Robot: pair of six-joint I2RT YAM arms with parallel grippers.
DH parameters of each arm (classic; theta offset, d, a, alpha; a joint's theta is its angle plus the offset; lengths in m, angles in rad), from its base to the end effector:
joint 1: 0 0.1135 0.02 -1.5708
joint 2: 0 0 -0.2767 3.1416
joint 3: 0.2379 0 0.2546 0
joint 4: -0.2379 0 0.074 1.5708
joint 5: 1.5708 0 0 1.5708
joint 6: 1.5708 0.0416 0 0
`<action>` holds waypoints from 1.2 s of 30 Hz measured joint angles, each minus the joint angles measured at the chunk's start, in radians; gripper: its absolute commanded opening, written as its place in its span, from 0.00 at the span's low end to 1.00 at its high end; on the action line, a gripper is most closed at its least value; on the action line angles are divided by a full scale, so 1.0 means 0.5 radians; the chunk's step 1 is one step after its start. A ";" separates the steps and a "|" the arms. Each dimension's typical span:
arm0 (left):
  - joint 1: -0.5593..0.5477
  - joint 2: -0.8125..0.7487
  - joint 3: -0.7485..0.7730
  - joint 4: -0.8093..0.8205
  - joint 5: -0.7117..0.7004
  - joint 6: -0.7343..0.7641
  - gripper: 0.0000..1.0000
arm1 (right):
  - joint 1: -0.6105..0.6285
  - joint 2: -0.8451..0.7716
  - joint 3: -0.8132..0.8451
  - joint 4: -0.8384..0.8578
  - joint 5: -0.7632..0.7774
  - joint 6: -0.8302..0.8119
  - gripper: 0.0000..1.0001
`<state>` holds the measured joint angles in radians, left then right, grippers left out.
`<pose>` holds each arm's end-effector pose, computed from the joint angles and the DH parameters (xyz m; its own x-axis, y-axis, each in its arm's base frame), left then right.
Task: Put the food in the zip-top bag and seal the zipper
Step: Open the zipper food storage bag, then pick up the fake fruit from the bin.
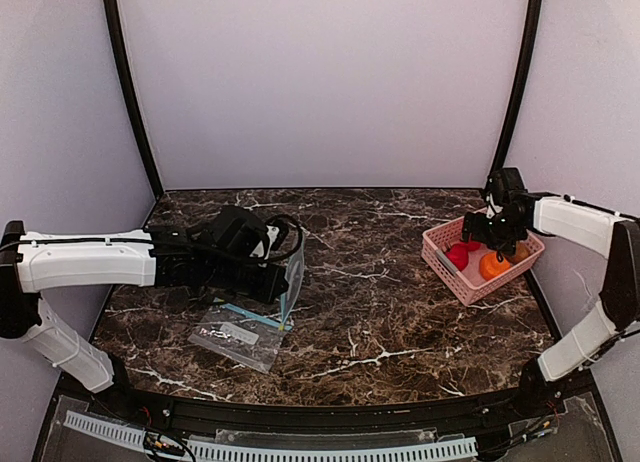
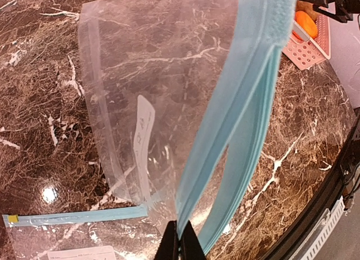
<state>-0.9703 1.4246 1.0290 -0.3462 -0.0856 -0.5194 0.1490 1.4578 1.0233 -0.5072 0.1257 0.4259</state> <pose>0.1816 -0.2589 0.2693 -0.7218 0.1787 -0.6687 0.4932 0.8106 -0.3158 0.3037 0.0403 0.2455 -0.7589 0.3006 -0.5777 0.2627 0.9530 0.1508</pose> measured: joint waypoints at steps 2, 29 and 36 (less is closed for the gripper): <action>0.000 0.000 0.000 0.023 0.007 -0.009 0.01 | -0.053 0.122 0.037 0.055 -0.015 -0.024 0.93; 0.013 0.021 0.001 0.093 0.080 -0.065 0.01 | -0.274 0.912 0.433 0.410 -0.179 -0.237 0.72; 0.024 0.021 0.002 0.093 0.082 -0.068 0.01 | -0.274 0.916 0.432 0.419 -0.175 -0.250 0.64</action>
<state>-0.9581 1.4349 1.0298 -0.2996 -0.0448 -0.5533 0.0120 1.9156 1.2392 -0.2977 0.0380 0.3008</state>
